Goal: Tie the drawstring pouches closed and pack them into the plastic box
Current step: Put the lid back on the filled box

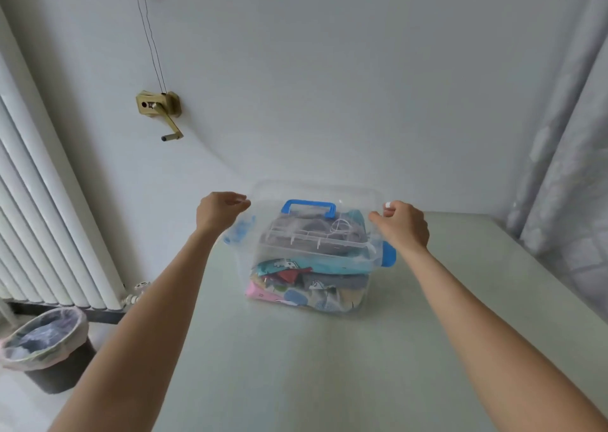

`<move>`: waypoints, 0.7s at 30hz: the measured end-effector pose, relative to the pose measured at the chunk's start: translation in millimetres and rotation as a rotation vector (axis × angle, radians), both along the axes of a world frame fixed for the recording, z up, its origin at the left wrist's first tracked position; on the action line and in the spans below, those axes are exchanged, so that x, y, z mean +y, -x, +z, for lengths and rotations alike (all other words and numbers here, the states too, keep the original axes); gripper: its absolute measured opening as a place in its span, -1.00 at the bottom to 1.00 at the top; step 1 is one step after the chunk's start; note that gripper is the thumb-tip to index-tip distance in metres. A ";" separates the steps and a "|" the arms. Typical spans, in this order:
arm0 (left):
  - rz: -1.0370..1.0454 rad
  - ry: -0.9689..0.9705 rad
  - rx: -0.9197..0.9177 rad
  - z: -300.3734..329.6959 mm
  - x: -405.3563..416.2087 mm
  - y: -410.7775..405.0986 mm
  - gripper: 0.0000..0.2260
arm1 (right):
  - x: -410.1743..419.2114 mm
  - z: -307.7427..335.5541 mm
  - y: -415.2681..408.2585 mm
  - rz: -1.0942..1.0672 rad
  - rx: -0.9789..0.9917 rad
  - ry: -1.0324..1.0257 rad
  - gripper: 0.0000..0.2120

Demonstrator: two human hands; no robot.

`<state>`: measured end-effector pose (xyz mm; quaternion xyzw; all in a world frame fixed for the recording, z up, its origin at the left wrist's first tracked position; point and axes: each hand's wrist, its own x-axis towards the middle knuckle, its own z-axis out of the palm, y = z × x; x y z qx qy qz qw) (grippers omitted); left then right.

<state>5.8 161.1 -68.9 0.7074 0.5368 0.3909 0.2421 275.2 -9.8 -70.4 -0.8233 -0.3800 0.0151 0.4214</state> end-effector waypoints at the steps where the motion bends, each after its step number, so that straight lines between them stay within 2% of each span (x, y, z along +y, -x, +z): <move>1: -0.005 0.044 -0.017 -3.1 0.4 0.8 -0.77 | -1.4 -3.3 -1.3 0.004 -0.003 0.042 -0.67; 3: -0.036 0.128 -0.112 -9.3 -0.4 3.0 -0.78 | -5.3 -12.5 -5.3 0.027 0.035 0.065 -0.66; 9: -0.092 0.175 -0.308 -19.7 -24.8 15.6 -0.74 | -18.9 -26.1 -14.8 0.208 0.348 -0.128 -0.50; 14: -0.092 0.193 -0.378 -31.5 -55.4 20.7 -0.74 | -30.1 -19.0 -19.9 0.249 0.276 -0.068 -0.49; 19: -0.011 0.062 -0.143 -28.9 -72.5 8.8 -0.74 | -28.2 -11.4 -24.9 0.248 0.096 0.170 -0.55; 21: 0.000 -0.047 0.024 -22.7 -75.3 5.4 -0.74 | -25.0 -6.8 -29.7 0.224 0.077 0.241 -0.50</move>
